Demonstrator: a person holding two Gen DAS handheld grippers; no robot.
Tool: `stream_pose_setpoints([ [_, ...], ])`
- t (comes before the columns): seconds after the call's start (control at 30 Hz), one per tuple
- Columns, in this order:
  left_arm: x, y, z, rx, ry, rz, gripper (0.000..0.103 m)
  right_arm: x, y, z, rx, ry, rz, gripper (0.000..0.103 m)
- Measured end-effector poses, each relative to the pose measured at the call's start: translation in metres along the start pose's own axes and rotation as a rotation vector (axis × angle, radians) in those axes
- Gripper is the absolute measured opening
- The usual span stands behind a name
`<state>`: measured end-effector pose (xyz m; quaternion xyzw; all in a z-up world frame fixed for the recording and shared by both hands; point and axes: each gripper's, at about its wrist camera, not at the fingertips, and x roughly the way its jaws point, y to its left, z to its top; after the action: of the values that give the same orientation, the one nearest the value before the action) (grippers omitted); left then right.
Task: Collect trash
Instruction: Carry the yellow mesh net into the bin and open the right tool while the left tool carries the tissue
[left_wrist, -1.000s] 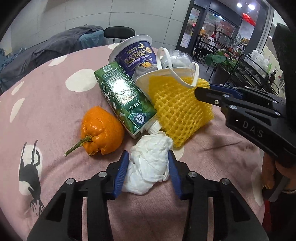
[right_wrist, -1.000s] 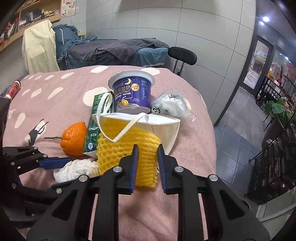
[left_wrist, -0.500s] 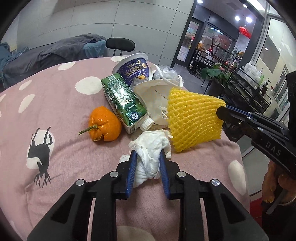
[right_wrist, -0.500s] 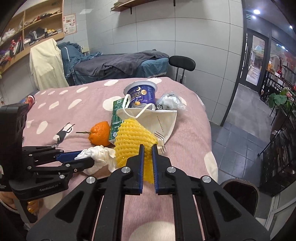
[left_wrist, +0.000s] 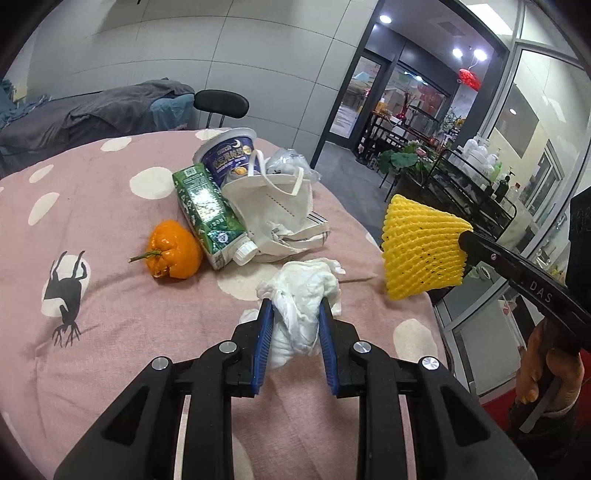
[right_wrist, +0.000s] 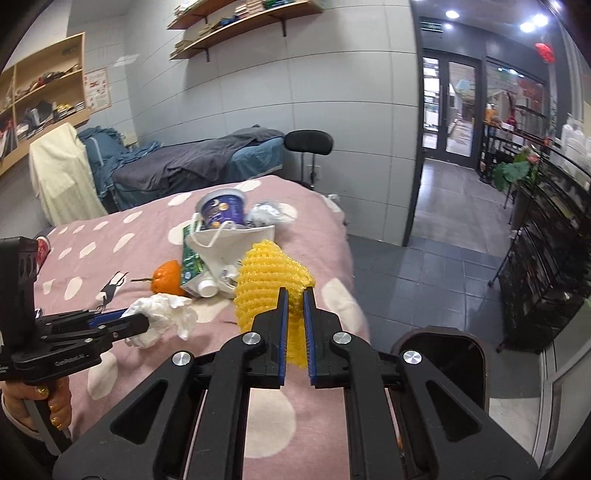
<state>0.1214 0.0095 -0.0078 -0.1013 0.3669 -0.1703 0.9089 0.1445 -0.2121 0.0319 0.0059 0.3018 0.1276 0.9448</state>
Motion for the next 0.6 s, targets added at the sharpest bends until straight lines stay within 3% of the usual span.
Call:
stream_pose_setpoints([
  [0.4,0.007,-0.053,0.005,0.081,-0.022,-0.105,0.025,-0.027,-0.077,-0.023,0.132,-0.012,-0.173,0.009],
  [0.6,0.019,-0.089,0.005,0.147,-0.012,-0.154,0.025,-0.019,-0.122,-0.049,0.205,0.049,-0.295,0.009],
])
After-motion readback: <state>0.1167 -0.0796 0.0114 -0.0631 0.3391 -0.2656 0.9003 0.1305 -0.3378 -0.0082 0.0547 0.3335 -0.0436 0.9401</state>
